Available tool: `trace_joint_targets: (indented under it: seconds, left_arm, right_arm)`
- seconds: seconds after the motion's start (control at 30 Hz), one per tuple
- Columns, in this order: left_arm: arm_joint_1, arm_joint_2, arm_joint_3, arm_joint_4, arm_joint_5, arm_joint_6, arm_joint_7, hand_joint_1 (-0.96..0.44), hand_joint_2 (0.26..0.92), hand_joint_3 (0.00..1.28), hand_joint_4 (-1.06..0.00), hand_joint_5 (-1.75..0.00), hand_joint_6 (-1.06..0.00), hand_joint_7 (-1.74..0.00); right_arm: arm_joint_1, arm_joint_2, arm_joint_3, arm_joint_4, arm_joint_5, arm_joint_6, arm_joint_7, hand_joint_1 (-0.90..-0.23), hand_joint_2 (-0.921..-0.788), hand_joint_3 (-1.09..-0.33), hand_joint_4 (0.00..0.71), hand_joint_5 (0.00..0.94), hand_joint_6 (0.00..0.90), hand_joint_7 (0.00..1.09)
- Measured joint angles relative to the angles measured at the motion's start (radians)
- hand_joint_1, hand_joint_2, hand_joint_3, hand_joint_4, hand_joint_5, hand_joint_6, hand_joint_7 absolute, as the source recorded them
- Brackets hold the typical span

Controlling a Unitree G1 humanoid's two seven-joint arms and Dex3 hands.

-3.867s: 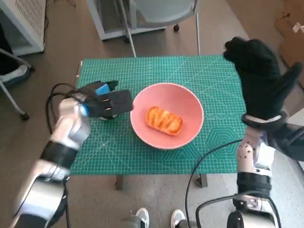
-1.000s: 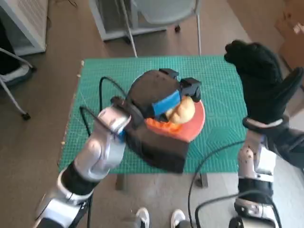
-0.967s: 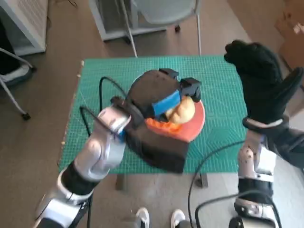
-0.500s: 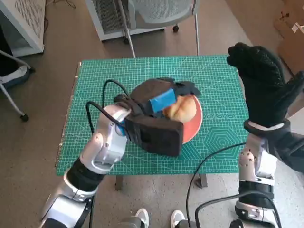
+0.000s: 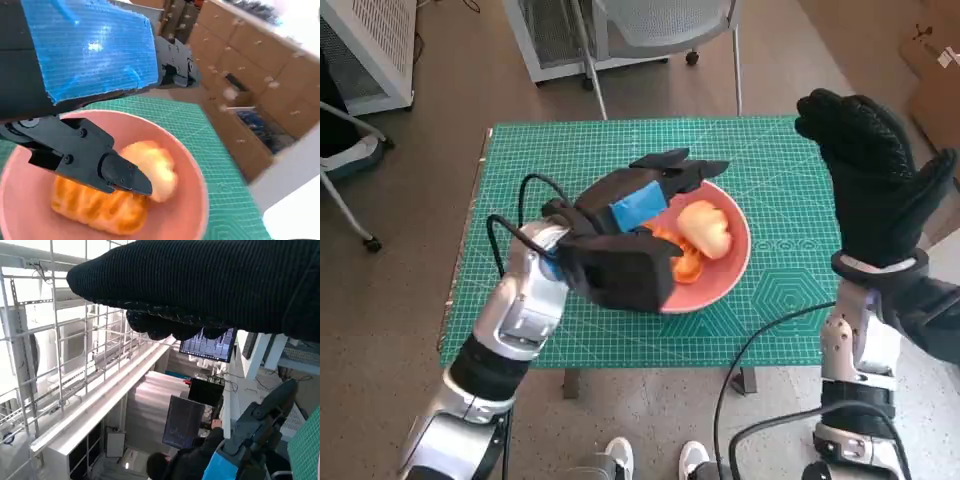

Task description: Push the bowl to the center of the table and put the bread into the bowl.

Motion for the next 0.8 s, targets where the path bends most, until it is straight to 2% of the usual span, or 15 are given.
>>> trace_joint_targets:
  seconds: [0.23, 0.47, 0.67, 0.8]
  left_arm:
    - [0.034, -0.001, 0.087, 0.088, -0.142, -0.206, 0.028, -0.57, 0.899, 0.04, 0.00, 0.00, -0.14, -0.11]
    - [0.084, -0.037, 0.204, 0.126, -0.286, -0.343, 0.095, -0.56, 0.913, 0.07, 0.00, 0.00, -0.16, -0.12]
    - [0.122, -0.126, 0.329, 0.071, -0.522, -0.355, 0.138, -0.60, 0.920, 0.18, 0.00, 0.00, -0.15, -0.13]
    - [0.147, -0.182, 0.374, -0.002, -0.643, -0.329, 0.161, -0.61, 0.921, 0.22, 0.00, 0.00, -0.03, -0.34]
  right_arm:
    - [-0.003, 0.001, 0.006, 0.001, -0.004, -0.002, -0.003, -0.578, -0.921, -0.678, 0.328, 0.002, 0.366, 0.00]
    - [-0.010, 0.003, 0.010, 0.002, -0.008, 0.000, -0.004, -0.581, -0.921, -0.668, 0.330, 0.002, 0.367, 0.00]
    - [-0.031, -0.001, 0.008, 0.004, -0.004, 0.021, -0.006, -0.601, -0.921, -0.625, 0.343, 0.006, 0.385, 0.01]
    - [-0.058, -0.007, 0.004, 0.006, 0.002, 0.041, -0.009, -0.616, -0.921, -0.594, 0.349, 0.007, 0.396, 0.01]
